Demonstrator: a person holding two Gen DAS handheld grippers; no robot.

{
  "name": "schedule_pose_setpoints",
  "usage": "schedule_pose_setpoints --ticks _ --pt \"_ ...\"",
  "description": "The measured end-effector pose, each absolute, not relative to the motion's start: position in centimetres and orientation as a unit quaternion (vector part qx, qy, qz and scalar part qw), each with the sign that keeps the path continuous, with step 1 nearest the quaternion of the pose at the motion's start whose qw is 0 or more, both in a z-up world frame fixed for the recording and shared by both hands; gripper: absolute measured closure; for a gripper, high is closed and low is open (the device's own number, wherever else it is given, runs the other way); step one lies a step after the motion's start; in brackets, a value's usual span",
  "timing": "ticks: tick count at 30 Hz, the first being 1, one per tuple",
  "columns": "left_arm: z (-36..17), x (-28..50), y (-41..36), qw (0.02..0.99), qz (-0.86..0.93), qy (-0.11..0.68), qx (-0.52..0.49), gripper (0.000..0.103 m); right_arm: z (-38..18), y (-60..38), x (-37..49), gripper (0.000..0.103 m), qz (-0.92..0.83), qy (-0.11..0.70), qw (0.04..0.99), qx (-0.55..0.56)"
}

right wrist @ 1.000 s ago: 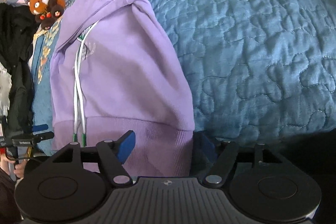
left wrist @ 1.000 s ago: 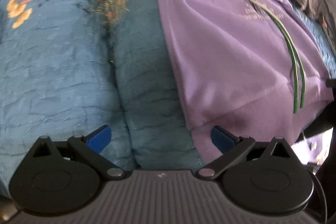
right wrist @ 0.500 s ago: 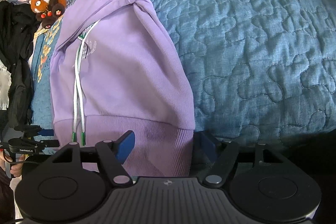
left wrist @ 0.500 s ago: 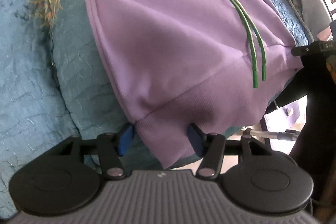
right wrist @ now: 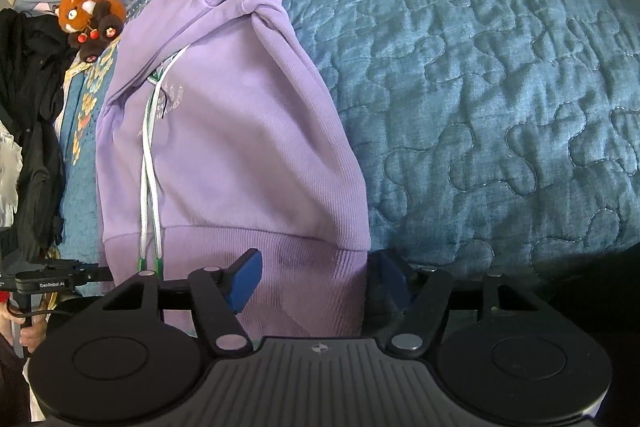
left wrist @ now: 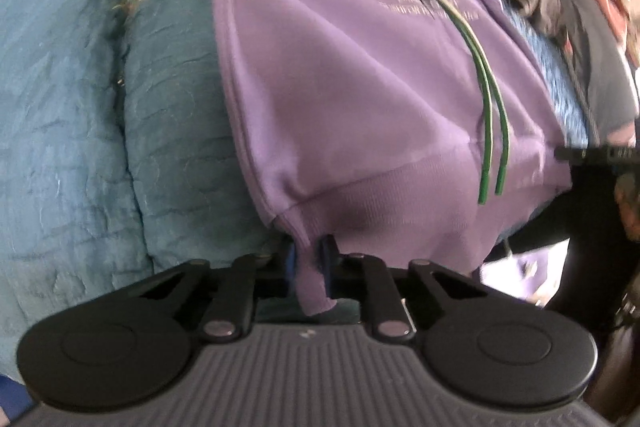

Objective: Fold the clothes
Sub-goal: 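Grasp the ribbed hem with the right gripper beside the left gripper, then lift the hem with both grippers, fold it toward the collar, open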

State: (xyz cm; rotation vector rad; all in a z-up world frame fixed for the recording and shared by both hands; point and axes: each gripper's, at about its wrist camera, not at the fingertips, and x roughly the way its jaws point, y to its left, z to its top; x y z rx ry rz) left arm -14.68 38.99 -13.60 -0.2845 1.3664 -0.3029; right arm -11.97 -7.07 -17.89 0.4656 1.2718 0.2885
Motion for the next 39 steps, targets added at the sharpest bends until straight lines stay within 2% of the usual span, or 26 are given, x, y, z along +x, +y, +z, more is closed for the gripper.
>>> schedule_pose_setpoints --ticks 1,3,5,10,16,24,26,28,39 --pt "-13.7 -14.9 39.2 0.758 -0.133 0.622 -0.146 0.092 -17.9 -7.1 -12.0 0.039 0.133 0.585 0.77 0.217" --pt "-14.0 -15.4 39.7 0.761 -0.121 0.612 -0.176 0.093 -17.9 -7.2 -12.2 0.049 0.131 0.582 0.771 0.222" --pt "-14.4 -15.2 39.4 0.765 -0.108 0.604 -0.196 0.093 -18.0 -7.4 -12.2 0.065 0.126 0.58 0.772 0.225" --pt "-13.2 -16.3 39.9 0.773 -0.089 0.581 -0.239 0.094 -17.6 -7.9 -12.5 0.087 0.122 0.572 0.776 0.234" --pt "-11.4 -17.4 40.6 0.784 -0.087 0.562 -0.248 0.094 -17.4 -8.2 -13.1 0.088 0.12 0.572 0.772 0.25" --pt "-12.4 -17.4 39.4 0.786 -0.075 0.561 -0.248 0.096 -18.8 -8.5 -14.0 0.086 0.116 0.588 0.754 0.269" --pt "-13.0 -17.3 39.0 0.785 -0.069 0.566 -0.244 0.098 -18.8 -8.3 -14.2 0.092 0.119 0.584 0.758 0.265" --pt "-13.1 -17.3 38.8 0.785 -0.061 0.568 -0.239 0.098 -18.5 -8.2 -14.5 0.093 0.123 0.577 0.764 0.261" --pt "-10.6 -17.7 38.2 0.797 -0.042 0.557 -0.229 0.099 -15.8 -8.3 -15.1 0.094 0.149 0.542 0.775 0.29"
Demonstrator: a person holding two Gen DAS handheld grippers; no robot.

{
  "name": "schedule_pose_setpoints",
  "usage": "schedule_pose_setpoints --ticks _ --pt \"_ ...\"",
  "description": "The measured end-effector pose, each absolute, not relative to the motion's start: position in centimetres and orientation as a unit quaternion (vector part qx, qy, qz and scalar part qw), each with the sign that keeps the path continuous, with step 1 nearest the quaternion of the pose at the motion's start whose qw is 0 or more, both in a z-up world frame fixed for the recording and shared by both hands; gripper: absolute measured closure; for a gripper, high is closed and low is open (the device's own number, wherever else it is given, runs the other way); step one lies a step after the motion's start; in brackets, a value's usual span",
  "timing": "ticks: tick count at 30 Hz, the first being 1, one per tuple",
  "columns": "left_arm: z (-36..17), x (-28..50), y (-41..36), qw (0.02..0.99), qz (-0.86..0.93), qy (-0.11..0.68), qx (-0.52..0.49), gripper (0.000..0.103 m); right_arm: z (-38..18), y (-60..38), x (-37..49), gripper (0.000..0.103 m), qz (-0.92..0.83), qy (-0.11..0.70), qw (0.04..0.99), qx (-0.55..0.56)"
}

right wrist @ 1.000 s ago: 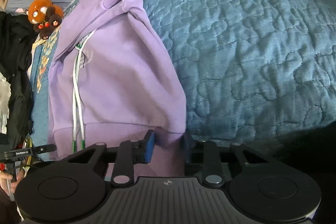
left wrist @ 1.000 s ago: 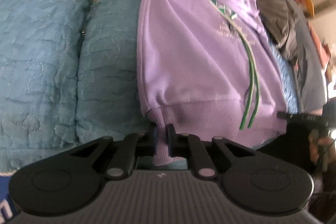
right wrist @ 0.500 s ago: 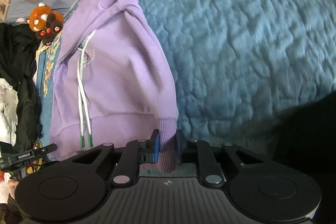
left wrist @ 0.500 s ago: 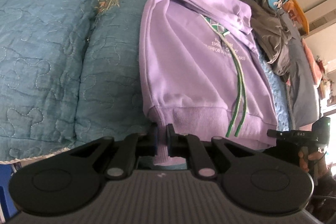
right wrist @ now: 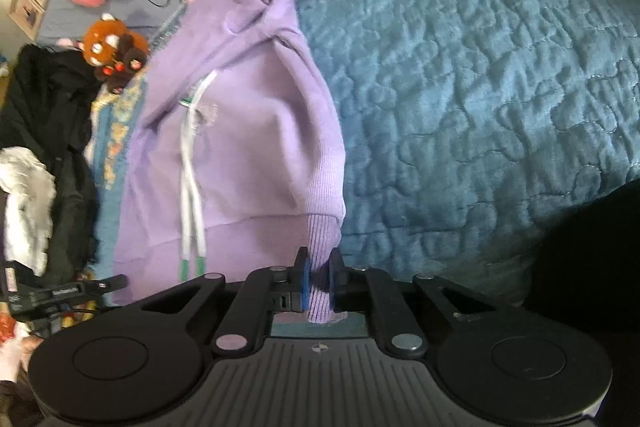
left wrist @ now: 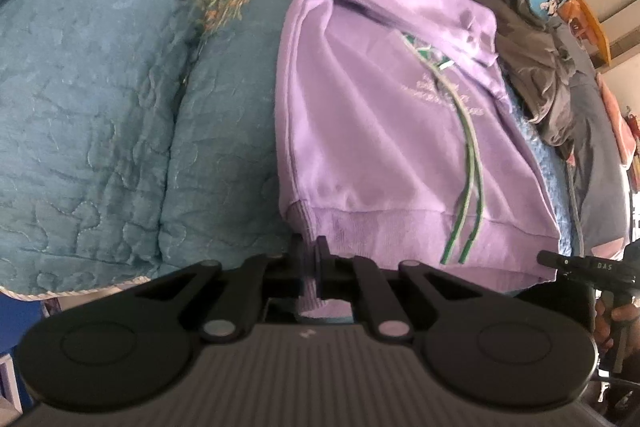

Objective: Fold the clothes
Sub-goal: 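Lift the hem with both grippers, fold it toward the collar, open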

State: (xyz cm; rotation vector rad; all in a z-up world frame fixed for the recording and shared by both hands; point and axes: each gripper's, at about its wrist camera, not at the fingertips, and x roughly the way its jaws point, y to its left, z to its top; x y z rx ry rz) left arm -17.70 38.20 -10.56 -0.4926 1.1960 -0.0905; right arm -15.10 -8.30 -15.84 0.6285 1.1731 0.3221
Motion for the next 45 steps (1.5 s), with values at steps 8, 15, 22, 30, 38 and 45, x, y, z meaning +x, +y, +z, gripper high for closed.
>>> schedule_pose_setpoints --ticks 8,15,22,30,38,45 --pt "-6.1 -16.8 39.2 0.824 -0.058 0.505 -0.25 0.099 -14.0 -10.1 -12.7 0.095 0.172 0.511 0.728 0.423" --pt "-4.9 -12.8 40.5 0.827 -0.051 0.488 -0.272 0.099 -13.0 -10.7 -8.6 0.095 0.179 0.488 0.686 0.509" --pt "-3.1 -4.5 43.1 0.836 -0.035 0.463 -0.293 0.099 -12.2 -11.0 -0.2 0.095 0.148 0.464 0.691 0.534" --pt "-2.5 9.5 44.6 0.849 -0.01 0.45 -0.278 0.098 -11.6 -10.2 11.7 0.095 0.128 0.451 0.707 0.53" --pt "-5.4 19.6 44.4 0.846 0.026 0.46 -0.268 0.098 -13.9 -9.5 18.0 0.095 0.092 0.459 0.727 0.503" --pt "-9.4 23.1 44.3 0.842 0.052 0.473 -0.255 0.098 -15.6 -8.4 22.1 0.095 0.072 0.466 0.752 0.46"
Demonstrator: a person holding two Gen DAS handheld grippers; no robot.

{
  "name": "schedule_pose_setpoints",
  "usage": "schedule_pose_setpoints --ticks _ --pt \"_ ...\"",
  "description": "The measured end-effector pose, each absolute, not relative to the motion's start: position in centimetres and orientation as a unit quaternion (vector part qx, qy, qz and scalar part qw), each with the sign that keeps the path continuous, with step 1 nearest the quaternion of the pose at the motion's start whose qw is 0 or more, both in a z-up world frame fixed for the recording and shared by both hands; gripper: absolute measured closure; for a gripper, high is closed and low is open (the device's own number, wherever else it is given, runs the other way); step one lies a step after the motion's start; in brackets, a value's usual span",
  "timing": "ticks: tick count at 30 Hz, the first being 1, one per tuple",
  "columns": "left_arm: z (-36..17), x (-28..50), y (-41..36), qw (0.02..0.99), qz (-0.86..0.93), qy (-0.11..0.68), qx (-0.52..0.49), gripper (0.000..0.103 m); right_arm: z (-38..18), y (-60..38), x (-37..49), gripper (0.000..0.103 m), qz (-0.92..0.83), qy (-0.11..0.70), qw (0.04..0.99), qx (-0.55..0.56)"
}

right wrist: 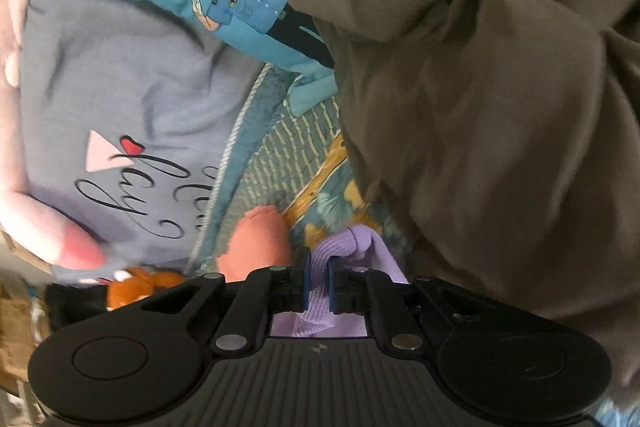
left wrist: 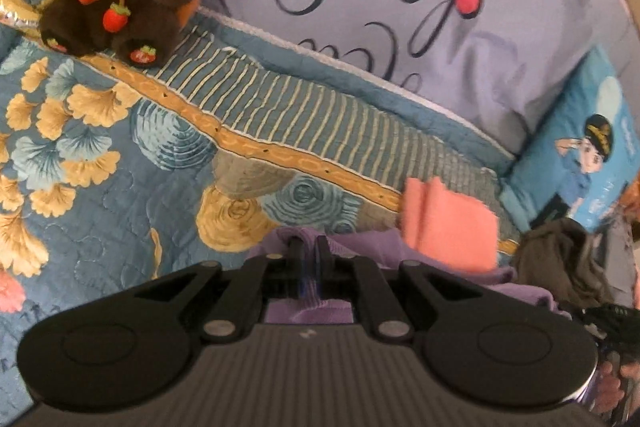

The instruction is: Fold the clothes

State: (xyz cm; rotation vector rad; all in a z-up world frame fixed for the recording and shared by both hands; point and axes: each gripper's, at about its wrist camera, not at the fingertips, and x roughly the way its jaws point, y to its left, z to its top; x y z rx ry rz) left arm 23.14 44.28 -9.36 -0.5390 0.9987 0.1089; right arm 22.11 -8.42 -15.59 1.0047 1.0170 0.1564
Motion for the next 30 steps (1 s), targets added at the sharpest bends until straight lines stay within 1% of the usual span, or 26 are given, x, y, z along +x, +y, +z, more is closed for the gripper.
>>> schedule_pose_setpoints --ticks 3,4,6,8,9,10,11,12,13,14,15,17,20,25,30 --pt "-10.6 23.9 44.1 0.84 0.064 0.479 -0.248 0.094 -15.9 -7.8 22.8 0.094 0.069 0.47 0.766 0.433" --pt "-10.7 23.9 44.1 0.839 0.066 0.478 -0.25 0.094 -16.0 -7.6 23.1 0.091 0.069 0.471 0.768 0.429" --pt "-10.2 23.7 44.3 0.843 0.063 0.466 -0.261 0.082 -16.0 -7.5 23.5 0.089 0.07 0.473 0.769 0.424" --pt "-9.5 23.3 44.6 0.848 0.058 0.451 -0.275 0.036 -15.8 -7.6 23.7 0.087 0.075 0.471 0.77 0.424" --pt "-8.8 23.1 44.8 0.854 0.056 0.44 -0.274 0.03 -15.2 -7.7 23.6 0.086 0.075 0.462 0.778 0.42" --pt "-7.9 22.8 44.9 0.864 0.057 0.424 -0.264 0.027 -14.6 -7.8 23.5 0.082 0.074 0.45 0.787 0.416" --pt "-6.9 22.5 44.9 0.873 0.056 0.413 -0.254 0.027 -14.0 -7.9 23.3 0.07 0.073 0.439 0.796 0.411" --pt "-5.9 22.3 44.8 0.879 0.052 0.406 -0.244 0.027 -13.3 -8.0 23.2 0.063 0.072 0.427 0.804 0.407" --pt "-4.9 22.0 44.7 0.886 0.048 0.398 -0.234 0.027 -12.7 -8.1 23.0 0.054 0.071 0.416 0.813 0.402" --pt "-3.9 21.7 44.6 0.891 0.042 0.392 -0.224 0.024 -12.1 -8.2 22.8 0.047 0.07 0.404 0.821 0.397" --pt "-3.2 21.3 43.9 0.897 0.029 0.39 -0.207 0.021 -11.4 -8.3 22.7 0.046 0.07 0.392 0.829 0.392" --pt "-2.5 20.5 41.9 0.906 0.0 0.394 -0.157 0.014 -10.2 -8.5 22.4 0.045 0.068 0.369 0.845 0.382" --pt "-1.8 19.2 38.6 0.912 -0.044 0.4 -0.078 0.006 -8.1 -6.3 20.7 0.045 0.097 0.373 0.873 0.298" --pt "-5.0 17.4 31.6 0.902 -0.077 0.422 0.048 0.004 -7.2 -0.6 17.5 0.044 0.161 0.386 0.901 0.118" --pt "-7.4 18.7 29.3 0.891 -0.076 0.439 0.092 0.004 -7.7 3.5 16.7 0.044 0.243 0.373 0.895 -0.017"
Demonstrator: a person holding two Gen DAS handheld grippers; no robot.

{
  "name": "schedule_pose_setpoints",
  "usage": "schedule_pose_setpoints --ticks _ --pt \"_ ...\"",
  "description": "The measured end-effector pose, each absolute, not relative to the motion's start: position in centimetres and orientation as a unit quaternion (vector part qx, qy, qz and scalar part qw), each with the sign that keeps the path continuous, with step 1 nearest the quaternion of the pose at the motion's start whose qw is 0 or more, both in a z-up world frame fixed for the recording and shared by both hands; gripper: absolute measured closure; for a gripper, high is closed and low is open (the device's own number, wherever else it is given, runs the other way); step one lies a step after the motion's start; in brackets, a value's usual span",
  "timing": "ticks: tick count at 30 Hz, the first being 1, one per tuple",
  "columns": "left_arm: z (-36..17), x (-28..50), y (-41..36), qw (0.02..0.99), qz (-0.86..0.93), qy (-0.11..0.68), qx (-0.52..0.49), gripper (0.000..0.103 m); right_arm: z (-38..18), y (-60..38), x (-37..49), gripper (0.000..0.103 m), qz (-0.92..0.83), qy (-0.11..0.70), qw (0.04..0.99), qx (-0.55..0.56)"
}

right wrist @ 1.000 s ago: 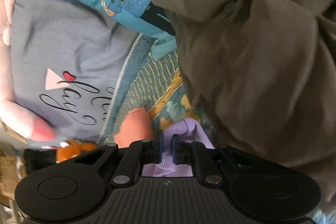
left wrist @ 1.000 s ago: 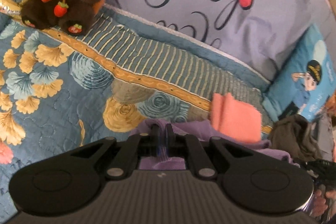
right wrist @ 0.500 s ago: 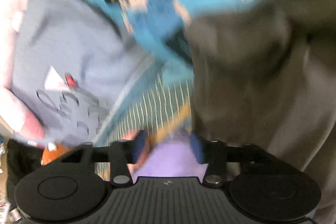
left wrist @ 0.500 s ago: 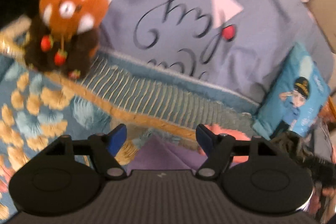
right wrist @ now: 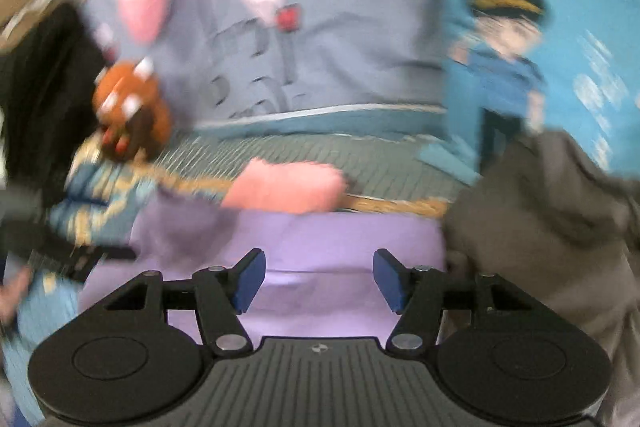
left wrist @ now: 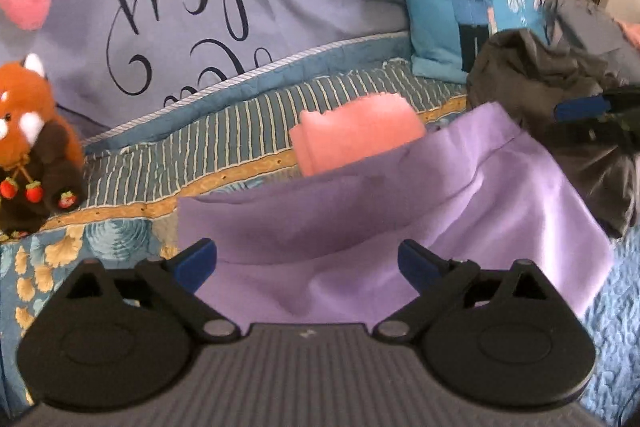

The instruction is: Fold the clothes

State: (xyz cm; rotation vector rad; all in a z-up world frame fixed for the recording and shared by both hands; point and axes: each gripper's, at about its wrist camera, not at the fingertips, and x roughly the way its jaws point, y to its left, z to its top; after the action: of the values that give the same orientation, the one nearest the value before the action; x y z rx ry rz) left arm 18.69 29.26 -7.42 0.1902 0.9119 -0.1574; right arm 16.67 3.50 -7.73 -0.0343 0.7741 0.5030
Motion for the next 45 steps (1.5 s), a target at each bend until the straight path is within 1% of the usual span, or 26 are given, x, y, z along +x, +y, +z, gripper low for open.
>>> schedule_pose_setpoints --ticks 2,5,7,9,11,13,15,18,22,24,25,26,27,30,34,40,42,45 --pt "-7.9 19.3 28.7 0.887 -0.095 0.432 0.129 0.005 -8.1 4.9 17.0 0.046 0.294 0.353 0.884 -0.088" --pt "-7.8 18.8 28.2 0.875 -0.153 0.408 0.209 0.005 -8.7 6.9 17.3 0.047 0.359 0.301 0.851 -0.237" --pt "-7.5 17.6 28.1 0.881 -0.163 0.385 0.219 0.005 -8.8 8.1 18.0 0.047 0.383 0.283 0.829 -0.291" --pt "-7.1 16.2 28.0 0.894 -0.163 0.361 0.212 0.004 -8.7 9.1 19.5 0.047 0.407 0.293 0.813 -0.298" --pt "-6.8 14.6 28.1 0.907 -0.153 0.336 0.201 0.0 -8.6 10.2 21.0 0.047 0.426 0.311 0.797 -0.294" --pt "-6.8 12.5 28.2 0.925 -0.111 0.317 0.177 0.0 -8.5 11.4 22.4 0.048 0.446 0.329 0.781 -0.288" --pt "-7.4 10.9 27.4 0.926 -0.071 0.327 0.173 0.0 -8.8 12.2 22.8 0.049 0.453 0.343 0.768 -0.296" --pt "-8.7 9.2 25.4 0.918 -0.036 0.338 0.205 0.0 -9.3 13.3 23.4 0.05 0.462 0.363 0.748 -0.309" --pt "-9.1 9.1 24.2 0.916 -0.056 0.338 0.21 0.0 -10.0 14.9 24.2 0.055 0.473 0.389 0.72 -0.325" --pt "-8.7 9.7 24.5 0.921 -0.056 0.335 0.189 0.0 -10.3 15.5 24.8 0.063 0.473 0.404 0.711 -0.329" --pt "-8.4 10.2 24.7 0.924 -0.054 0.334 0.177 0.0 -10.5 15.6 25.1 0.079 0.469 0.415 0.709 -0.324" --pt "-8.2 10.7 25.1 0.927 -0.047 0.333 0.163 0.0 -10.6 15.9 25.5 0.098 0.466 0.43 0.705 -0.317" --pt "-7.8 11.2 25.5 0.931 -0.037 0.332 0.147 0.0 -10.7 16.0 25.7 0.097 0.46 0.442 0.705 -0.311" --pt "-7.3 12.1 26.9 0.934 -0.032 0.34 0.103 0.0 -10.5 16.1 25.2 0.098 0.455 0.438 0.706 -0.32" --pt "-7.1 12.1 28.2 0.934 -0.018 0.346 0.086 0.0 -8.6 16.0 24.8 0.098 0.429 0.389 0.743 -0.336" --pt "-7.5 12.2 28.7 0.931 -0.012 0.355 0.084 0.0 -9.0 16.1 25.3 0.098 0.384 0.384 0.776 -0.321" --pt "-7.9 12.3 28.7 0.929 -0.011 0.359 0.086 0.0 -9.2 16.2 25.4 0.097 0.368 0.383 0.787 -0.315" --pt "-8.9 12.8 29.0 0.924 -0.006 0.373 0.082 0.0 -9.5 16.3 25.6 0.088 0.344 0.381 0.802 -0.306"
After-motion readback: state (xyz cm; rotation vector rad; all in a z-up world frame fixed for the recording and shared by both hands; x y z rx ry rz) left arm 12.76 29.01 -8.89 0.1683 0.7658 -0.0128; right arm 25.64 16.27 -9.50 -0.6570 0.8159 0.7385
